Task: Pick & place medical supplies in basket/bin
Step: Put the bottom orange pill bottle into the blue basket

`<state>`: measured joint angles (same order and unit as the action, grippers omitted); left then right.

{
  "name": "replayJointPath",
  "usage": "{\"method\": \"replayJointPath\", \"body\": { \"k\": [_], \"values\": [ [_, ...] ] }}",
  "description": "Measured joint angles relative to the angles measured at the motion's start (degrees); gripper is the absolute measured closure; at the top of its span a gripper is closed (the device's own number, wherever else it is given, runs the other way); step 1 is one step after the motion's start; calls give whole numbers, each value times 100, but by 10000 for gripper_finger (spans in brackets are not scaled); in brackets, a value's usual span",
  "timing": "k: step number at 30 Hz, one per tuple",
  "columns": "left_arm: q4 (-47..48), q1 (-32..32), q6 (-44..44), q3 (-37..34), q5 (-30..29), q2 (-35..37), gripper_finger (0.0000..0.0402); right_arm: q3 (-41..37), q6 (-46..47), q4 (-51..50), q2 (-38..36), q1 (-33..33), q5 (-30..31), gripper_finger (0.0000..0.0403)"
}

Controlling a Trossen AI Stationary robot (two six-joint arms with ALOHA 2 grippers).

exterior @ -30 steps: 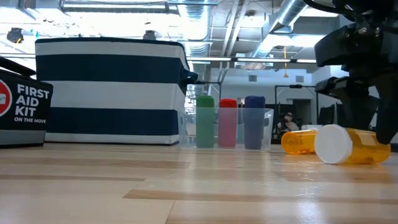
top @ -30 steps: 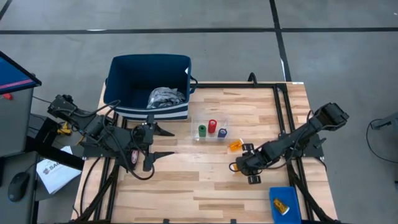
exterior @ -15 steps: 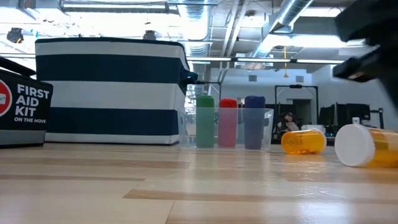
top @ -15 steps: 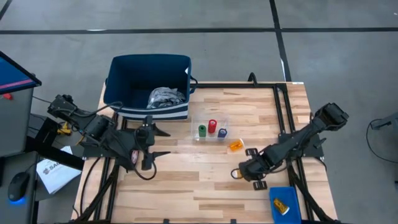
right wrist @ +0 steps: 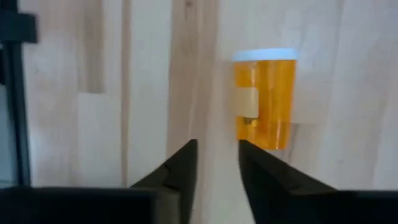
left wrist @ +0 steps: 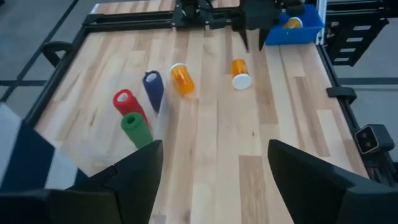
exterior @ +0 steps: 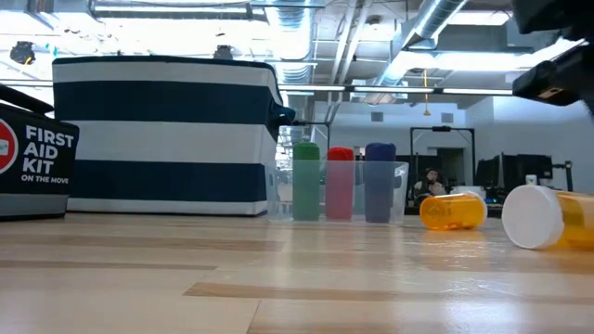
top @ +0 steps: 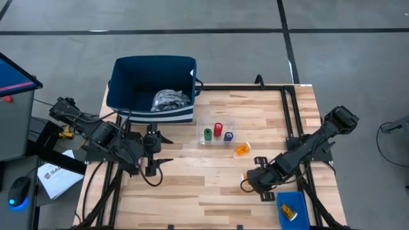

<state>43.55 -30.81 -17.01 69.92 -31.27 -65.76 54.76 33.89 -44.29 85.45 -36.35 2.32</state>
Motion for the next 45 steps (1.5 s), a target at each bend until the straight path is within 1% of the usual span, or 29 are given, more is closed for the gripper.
{"method": "replayJointPath", "body": {
  "k": [5, 7, 9, 11, 19, 26, 30, 34, 39, 45],
  "values": [
    [-140, 0, -42, -69, 68, 2, 121, -11, 136, -50, 7, 138, 510, 184],
    [-139, 0, -41, -69, 9, 2, 121, -105, 11, 45, 7, 184, 551, 151],
    [-132, 0, -43, -71, -35, 39, 121, -246, -50, 56, 9, 218, 545, 131],
    [-148, 0, -97, -71, -74, 82, 121, -384, -70, 83, 9, 236, 544, 122],
    [-81, 3, -147, -71, -201, 217, 121, -1000, -134, 952, 15, 271, 591, 119],
    [-74, 3, -174, -71, -227, 245, 121, -1305, -132, 1317, 20, 510, 676, 123],
    [-75, 3, -302, -71, -225, 245, 121, -1505, -132, 1641, 20, 544, 678, 128],
    [-76, 3, -433, -71, -223, 245, 121, -1576, -146, 1694, 20, 534, 690, 134],
    [-112, 3, -444, -71, -220, 245, 123, -1574, -258, 1710, 20, 541, 835, 151],
    [-184, 3, -490, -71, -218, 243, 124, -1572, -393, 1886, 20, 579, 865, 189]
  ]
}}
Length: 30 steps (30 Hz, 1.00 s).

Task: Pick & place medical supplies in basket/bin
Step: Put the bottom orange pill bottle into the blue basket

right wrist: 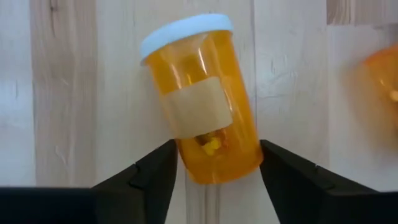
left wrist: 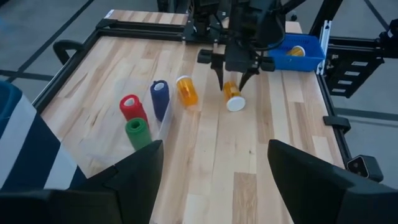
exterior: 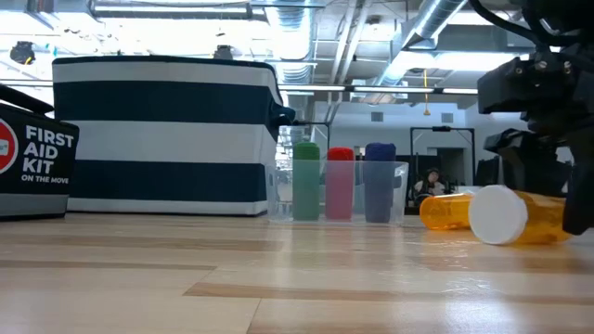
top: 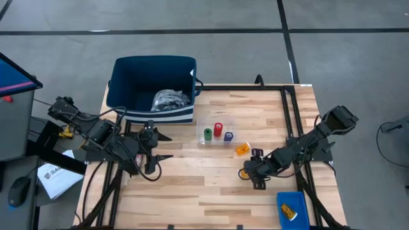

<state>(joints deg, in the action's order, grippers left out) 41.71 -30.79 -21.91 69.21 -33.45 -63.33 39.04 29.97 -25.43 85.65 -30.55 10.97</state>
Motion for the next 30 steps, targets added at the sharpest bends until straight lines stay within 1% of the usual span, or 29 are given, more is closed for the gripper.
{"method": "replayJointPath", "body": {
  "k": [4, 7, 15, 19, 25, 30],
  "values": [
    [-104, 0, -2, 0, 1, 0, 124, 1, -58, 82, 0, 36, -30, 215],
    [-122, 0, -2, 0, 2, -2, 124, 1, -57, 85, 0, 36, -36, 227],
    [-122, 0, -2, 0, 2, -2, 124, 48, 130, 49, -2, -44, -64, 229],
    [-105, 0, 0, 0, 2, -2, 124, 213, 333, -18, -2, -159, -227, 231],
    [-60, 0, 46, 0, 4, -2, 124, 737, 797, -654, -4, -529, -659, 231],
    [-60, -2, 58, 0, 4, -2, 124, 1231, 1534, -1265, -22, -1145, -1106, 231]
  ]
}}
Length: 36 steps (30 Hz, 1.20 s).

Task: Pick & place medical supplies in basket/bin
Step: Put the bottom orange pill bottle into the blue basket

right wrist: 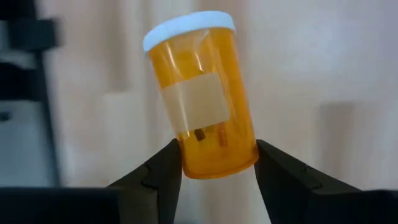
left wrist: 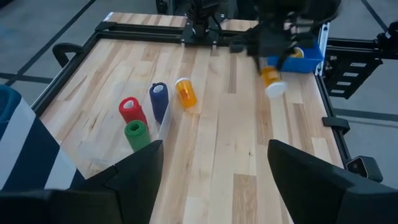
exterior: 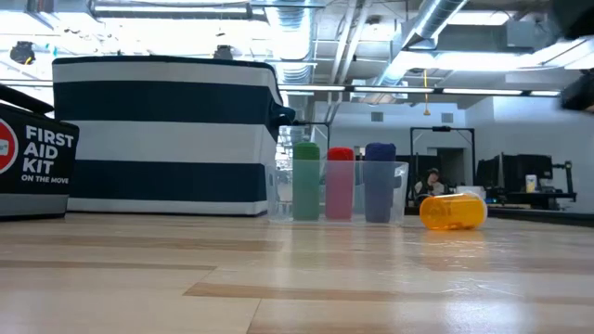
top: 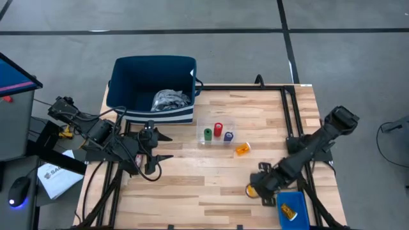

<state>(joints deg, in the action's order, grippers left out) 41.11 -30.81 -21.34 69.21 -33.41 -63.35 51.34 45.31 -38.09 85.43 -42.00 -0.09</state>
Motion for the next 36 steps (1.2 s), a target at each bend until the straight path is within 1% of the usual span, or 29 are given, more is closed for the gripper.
{"method": "replayJointPath", "body": {
  "k": [4, 11, 16, 19, 21, 24, 26, 30, 36],
  "values": [
    [-1, 0, 160, 0, 0, 0, 124, 451, 681, -204, 0, -596, -451, 231],
    [1, 0, 451, 0, 11, 0, 124, 1260, 1902, -1068, -1, -1559, -839, 232],
    [-1, 0, 502, 0, 15, 0, 124, 1413, 2536, -1554, -9, -2250, -1133, 227],
    [1, 0, 491, 0, 15, 0, 124, 1372, 2687, -1811, -9, -2607, -1152, 226],
    [-1, 2, 487, 0, 6, 0, 124, 1351, 2688, -2117, -6, -2735, -1087, 226],
    [-7, 2, 484, 0, -59, -1, 124, 1262, 2663, -2499, -2, -2745, -880, 225],
    [-12, 2, 457, 0, -68, -1, 124, 1125, 2586, -2486, 0, -2739, -866, 220],
    [-107, 2, 373, 0, -68, -2, 124, 921, 2535, -2410, 3, -2782, -906, 200],
    [-140, 2, 184, 0, -72, -2, 124, 919, 2540, -2694, 4, -2812, -884, 168]
  ]
}}
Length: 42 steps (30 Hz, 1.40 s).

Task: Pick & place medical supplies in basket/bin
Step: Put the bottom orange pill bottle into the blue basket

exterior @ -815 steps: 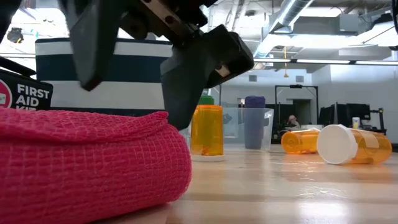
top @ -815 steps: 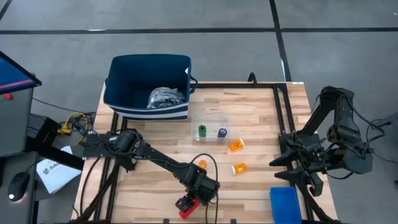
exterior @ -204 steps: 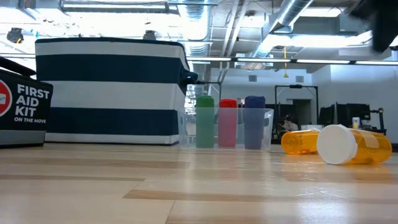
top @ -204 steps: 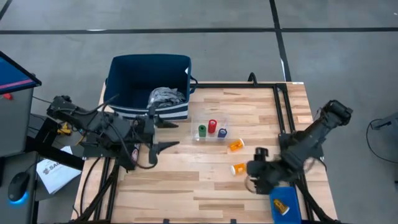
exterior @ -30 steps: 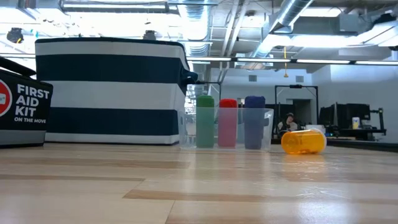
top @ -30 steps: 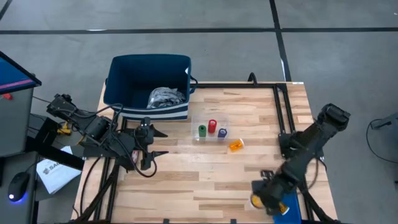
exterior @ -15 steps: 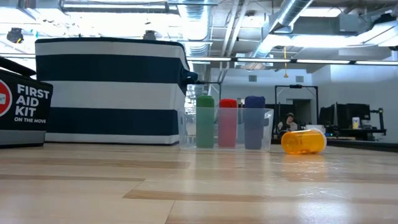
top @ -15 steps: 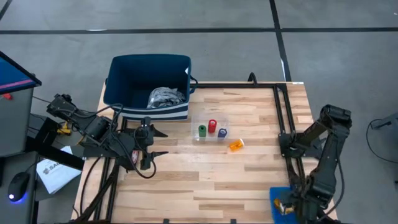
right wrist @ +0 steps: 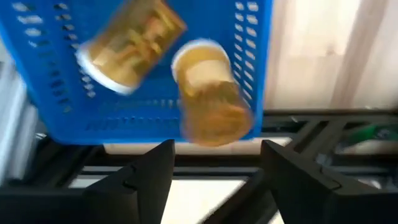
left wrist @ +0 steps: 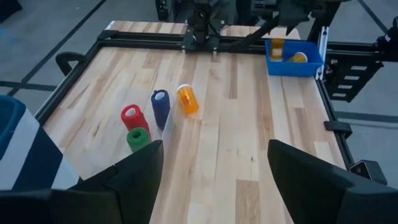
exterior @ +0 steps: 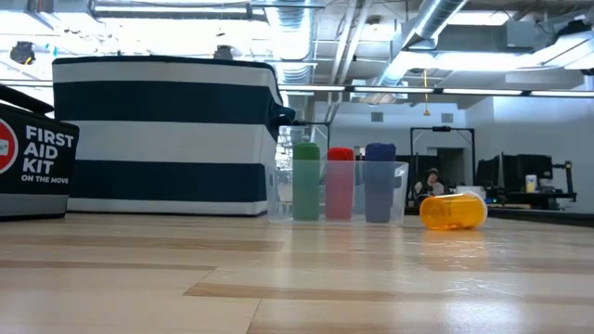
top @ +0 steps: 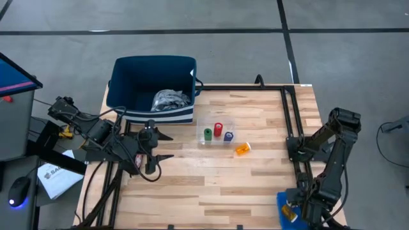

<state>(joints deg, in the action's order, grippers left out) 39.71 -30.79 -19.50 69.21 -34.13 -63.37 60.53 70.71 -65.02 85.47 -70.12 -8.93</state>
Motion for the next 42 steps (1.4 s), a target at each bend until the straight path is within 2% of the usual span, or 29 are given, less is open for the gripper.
{"method": "replayJointPath", "body": {
  "k": [6, 16, 21, 25, 29, 35, 42],
  "values": [
    [-88, 0, -5, 0, -40, 0, 124, 27, 69, -54, 0, 8, -26, 159],
    [-106, 0, -15, 0, -40, -54, 124, 63, 241, 420, 0, 318, 16, 159],
    [-112, -1, -53, 0, -40, -85, 124, 68, 279, 507, 0, 468, 482, 159],
    [-119, -1, -152, 0, -40, -120, 124, 68, 353, 155, 0, 564, 857, 159],
    [-126, -5, -215, 0, -40, -123, 124, -28, 418, -202, 10, 651, 957, 159],
    [-118, -7, -302, 0, -3, -127, 124, -341, 652, -126, 11, 564, 852, 191],
    [-122, -68, -346, 0, -4, -127, 124, -402, 923, 669, 13, 263, 580, 227]
  ]
}}
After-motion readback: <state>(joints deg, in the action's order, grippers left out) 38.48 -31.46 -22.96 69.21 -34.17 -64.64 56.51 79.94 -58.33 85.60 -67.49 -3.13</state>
